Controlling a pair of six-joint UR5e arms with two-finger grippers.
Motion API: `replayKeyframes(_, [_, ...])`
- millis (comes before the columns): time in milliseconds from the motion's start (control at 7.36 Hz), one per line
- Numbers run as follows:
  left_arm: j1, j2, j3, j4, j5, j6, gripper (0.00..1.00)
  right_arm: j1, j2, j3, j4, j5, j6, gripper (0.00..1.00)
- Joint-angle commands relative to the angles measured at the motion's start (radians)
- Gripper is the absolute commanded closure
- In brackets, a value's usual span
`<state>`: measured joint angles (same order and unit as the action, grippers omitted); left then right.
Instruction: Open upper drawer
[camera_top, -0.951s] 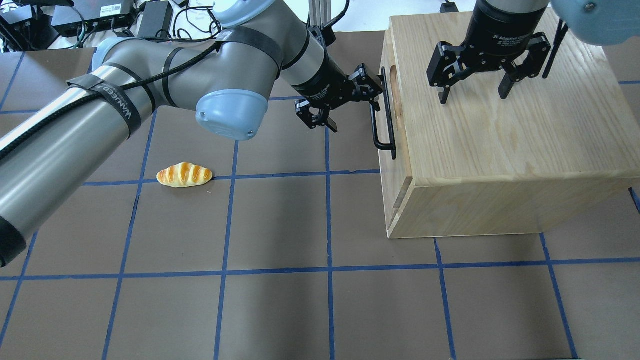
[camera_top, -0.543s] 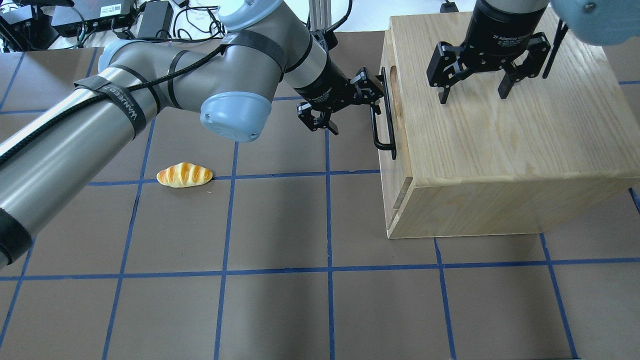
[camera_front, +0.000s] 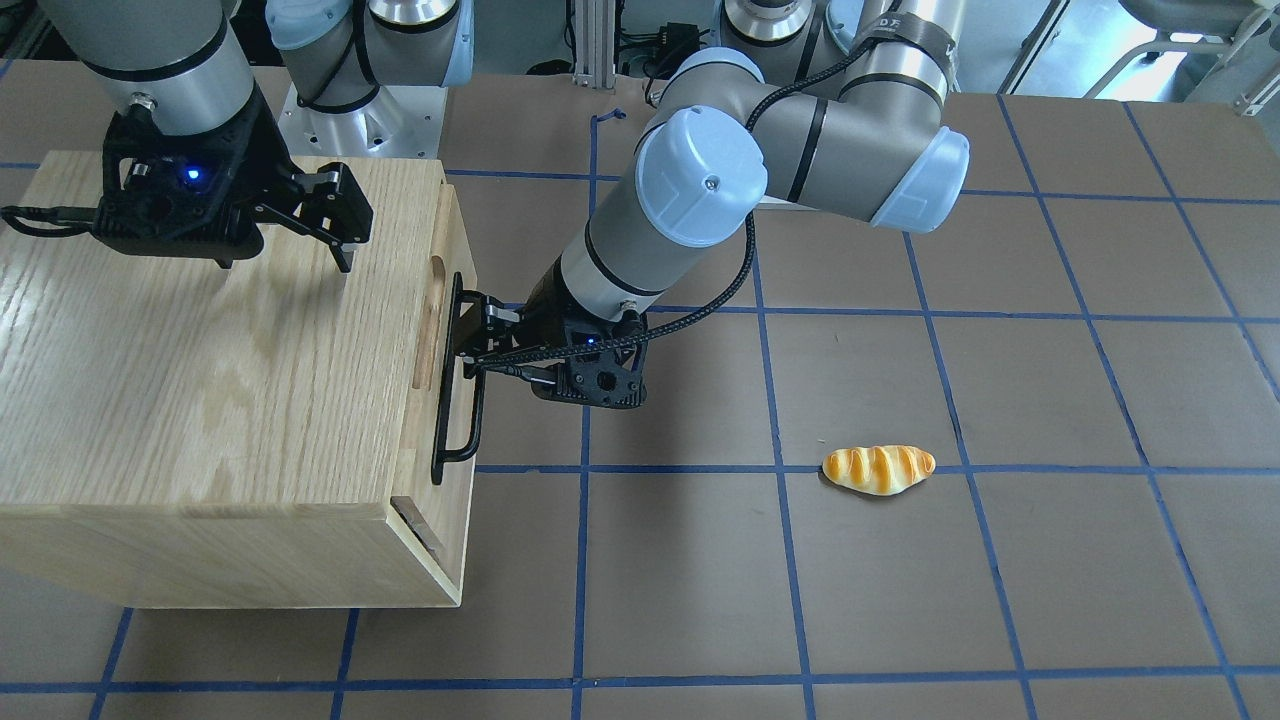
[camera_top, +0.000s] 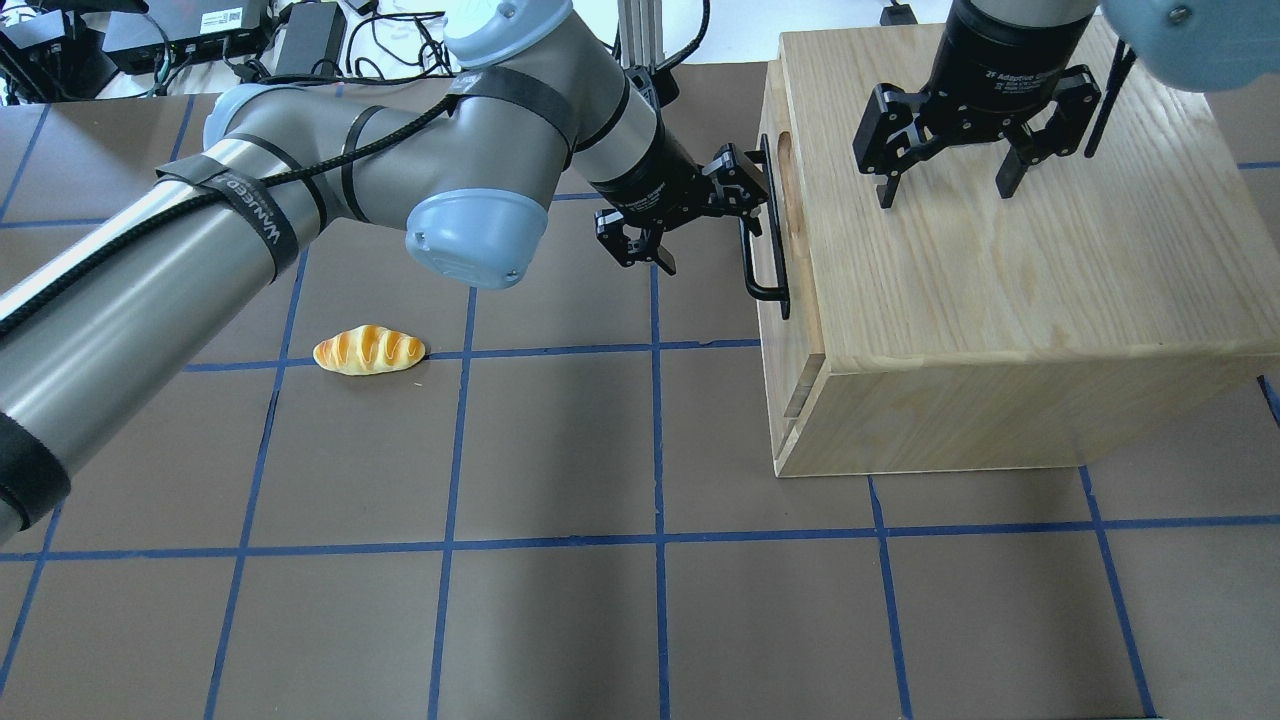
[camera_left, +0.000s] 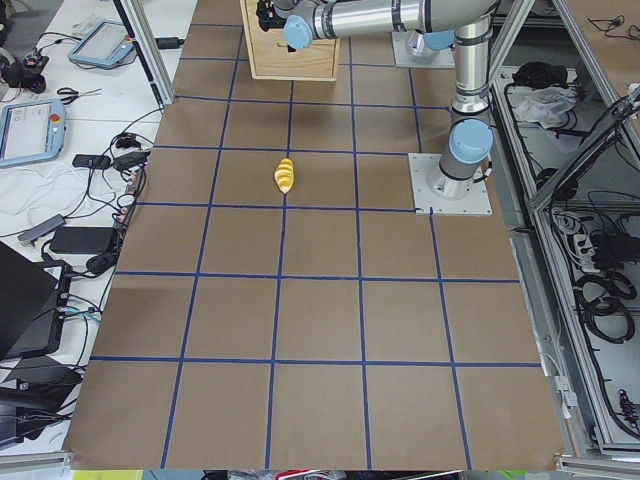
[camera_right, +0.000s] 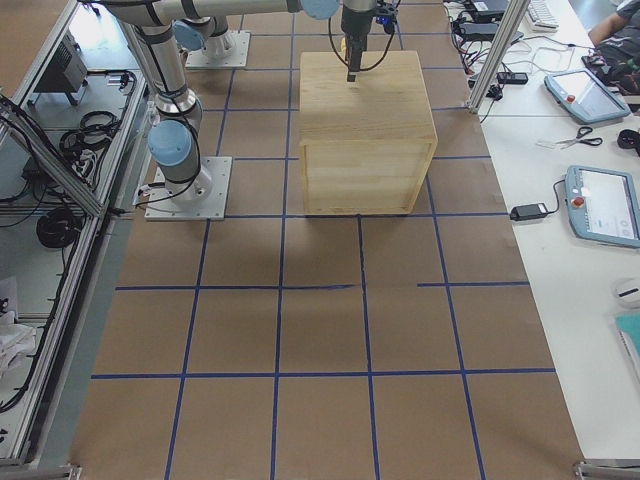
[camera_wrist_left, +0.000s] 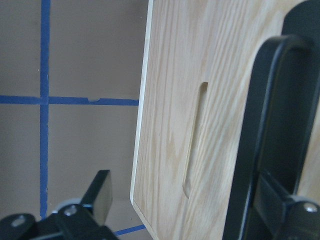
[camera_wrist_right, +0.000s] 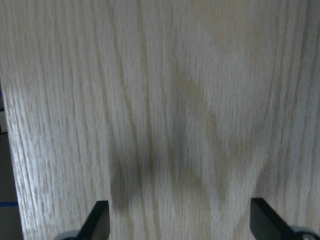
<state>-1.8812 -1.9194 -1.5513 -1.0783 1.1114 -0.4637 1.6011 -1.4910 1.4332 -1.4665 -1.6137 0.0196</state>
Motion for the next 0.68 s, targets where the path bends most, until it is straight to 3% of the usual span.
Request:
replayKeyframes(0, [0.002, 0.014, -0.004, -0.002, 0.063, 0.032, 0.00, 0.000, 0.000, 0.000, 0.000, 0.000, 0.000, 0.00])
replayKeyframes(543, [0.010, 0.029, -0.006, -0.015, 0.093, 0.072, 0.00, 0.000, 0.000, 0.001, 0.000, 0.000, -0.001, 0.00])
